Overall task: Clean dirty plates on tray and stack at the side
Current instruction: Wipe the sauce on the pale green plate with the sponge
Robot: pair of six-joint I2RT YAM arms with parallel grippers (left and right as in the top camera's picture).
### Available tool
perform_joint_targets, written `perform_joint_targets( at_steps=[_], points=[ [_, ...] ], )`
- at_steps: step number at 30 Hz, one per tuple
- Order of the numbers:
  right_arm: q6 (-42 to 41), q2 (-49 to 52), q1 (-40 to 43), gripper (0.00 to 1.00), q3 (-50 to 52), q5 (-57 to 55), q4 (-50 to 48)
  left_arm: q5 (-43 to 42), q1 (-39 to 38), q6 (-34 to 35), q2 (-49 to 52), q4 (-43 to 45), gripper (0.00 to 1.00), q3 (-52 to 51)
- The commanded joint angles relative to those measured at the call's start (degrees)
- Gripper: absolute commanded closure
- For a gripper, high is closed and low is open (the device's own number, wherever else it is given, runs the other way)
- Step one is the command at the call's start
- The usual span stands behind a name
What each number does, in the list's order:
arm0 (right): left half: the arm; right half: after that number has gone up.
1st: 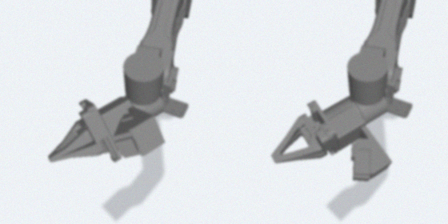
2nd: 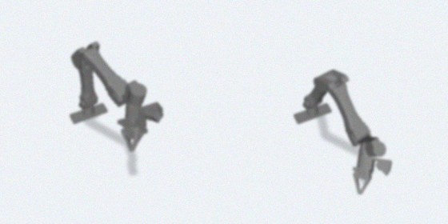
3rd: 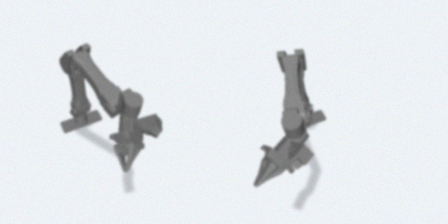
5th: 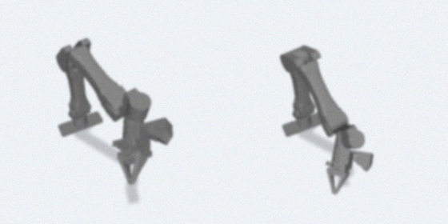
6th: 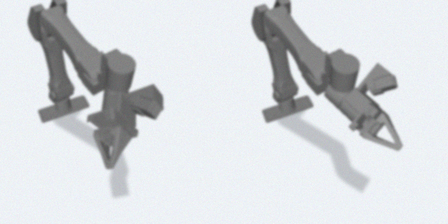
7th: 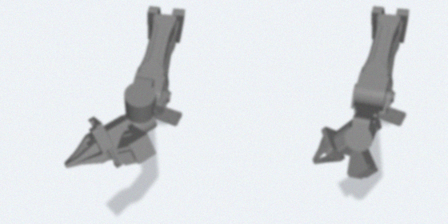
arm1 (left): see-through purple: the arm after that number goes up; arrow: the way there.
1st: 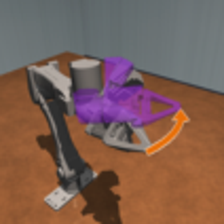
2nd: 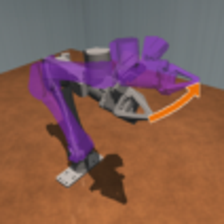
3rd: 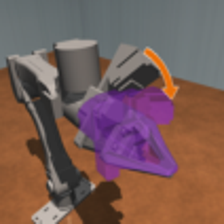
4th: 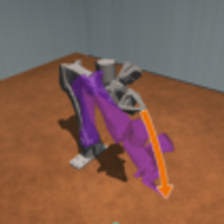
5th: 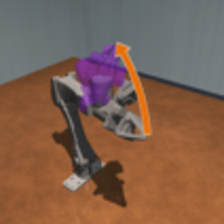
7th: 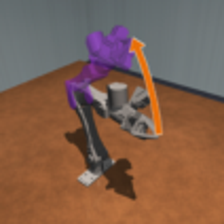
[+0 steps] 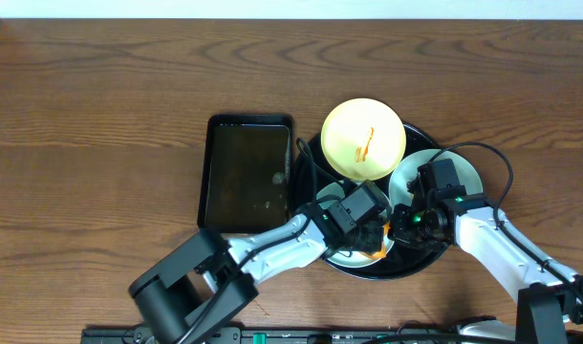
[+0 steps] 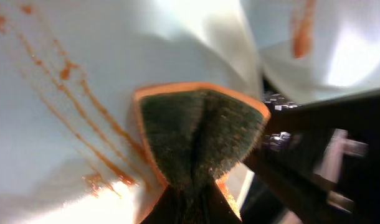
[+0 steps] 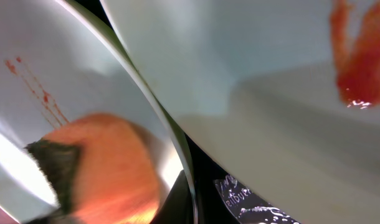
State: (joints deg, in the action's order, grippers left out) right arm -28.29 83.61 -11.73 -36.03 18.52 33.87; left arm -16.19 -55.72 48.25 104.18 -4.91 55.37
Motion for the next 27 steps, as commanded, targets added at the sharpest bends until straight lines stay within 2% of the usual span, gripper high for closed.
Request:
perform_joint_targets(
  at_steps=[1, 10, 17, 27],
  points=[
    [-0.4, 0.2, -0.4, 0.99, 0.3, 0.6, 0.4, 0.8, -0.2, 0.5, 2.7, 0.3, 0.92, 0.2],
    [-0.3, 0.2, -0.4, 0.99, 0.3, 0.6, 0.6, 1.9, 2.5, -8.2, 2.8, 0.7, 0.93, 0.3],
    [-0.3, 0.2, -0.4, 0.99, 0.3, 0.6, 1.8, 2.1, 6.8, -10.5, 2.5, 0.8, 0.93, 0.4],
    [-0.3, 0.2, -0.4, 0.99, 0.3, 0.6, 2.4, 5.2, 10.7, -17.3, 2.5, 0.7, 0.92, 0.4]
  ],
)
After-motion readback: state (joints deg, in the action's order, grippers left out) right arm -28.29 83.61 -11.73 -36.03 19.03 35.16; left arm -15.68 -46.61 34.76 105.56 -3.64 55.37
